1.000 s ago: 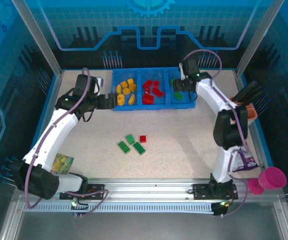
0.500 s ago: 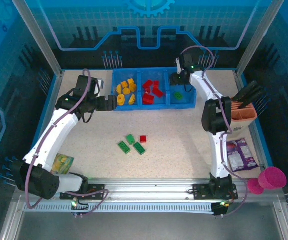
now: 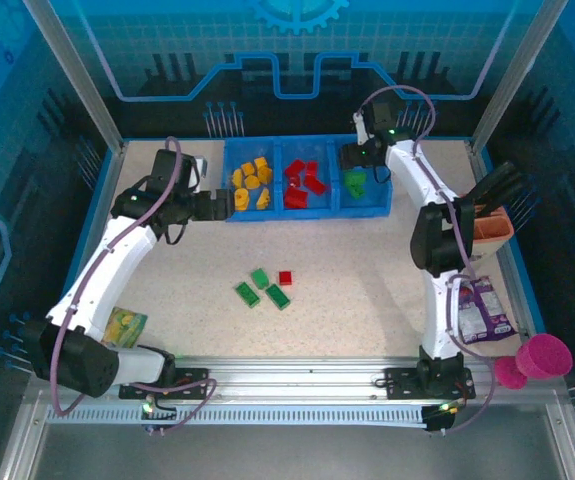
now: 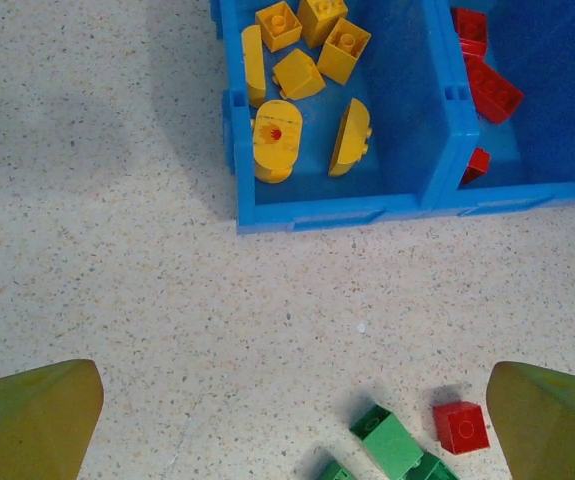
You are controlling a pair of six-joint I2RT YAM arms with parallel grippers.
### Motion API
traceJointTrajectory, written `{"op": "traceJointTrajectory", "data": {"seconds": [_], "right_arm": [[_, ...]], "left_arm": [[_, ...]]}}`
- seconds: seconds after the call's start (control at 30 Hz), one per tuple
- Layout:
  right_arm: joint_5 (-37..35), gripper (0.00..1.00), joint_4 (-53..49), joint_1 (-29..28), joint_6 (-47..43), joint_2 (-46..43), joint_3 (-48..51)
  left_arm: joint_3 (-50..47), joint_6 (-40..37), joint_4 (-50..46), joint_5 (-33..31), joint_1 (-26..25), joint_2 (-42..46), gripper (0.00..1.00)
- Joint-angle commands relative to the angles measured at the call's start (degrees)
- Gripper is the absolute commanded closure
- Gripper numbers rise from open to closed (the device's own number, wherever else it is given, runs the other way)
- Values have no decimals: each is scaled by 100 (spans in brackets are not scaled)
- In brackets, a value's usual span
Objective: Sort the legos into containers by color
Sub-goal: Place the lego in the container, then pick up the lego from the center of the table.
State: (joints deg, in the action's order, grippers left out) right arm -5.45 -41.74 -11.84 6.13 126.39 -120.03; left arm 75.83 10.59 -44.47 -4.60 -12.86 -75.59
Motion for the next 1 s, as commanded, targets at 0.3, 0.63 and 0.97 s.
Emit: {"op": "traceJointTrajectory", "data": {"seconds": [0.3, 0.63, 0.97], "right_arm": [[253, 17, -64, -513, 205, -1849, 1840], [55, 11, 509, -2312, 2497, -2963, 4106], [-294, 14, 805, -3533, 4161, -2474, 4555]], "left_arm": [[40, 30, 176, 144, 47, 66, 1], [-375, -478, 457, 190, 48, 738, 1], [-930, -332, 861, 382, 47, 1307, 1]]}}
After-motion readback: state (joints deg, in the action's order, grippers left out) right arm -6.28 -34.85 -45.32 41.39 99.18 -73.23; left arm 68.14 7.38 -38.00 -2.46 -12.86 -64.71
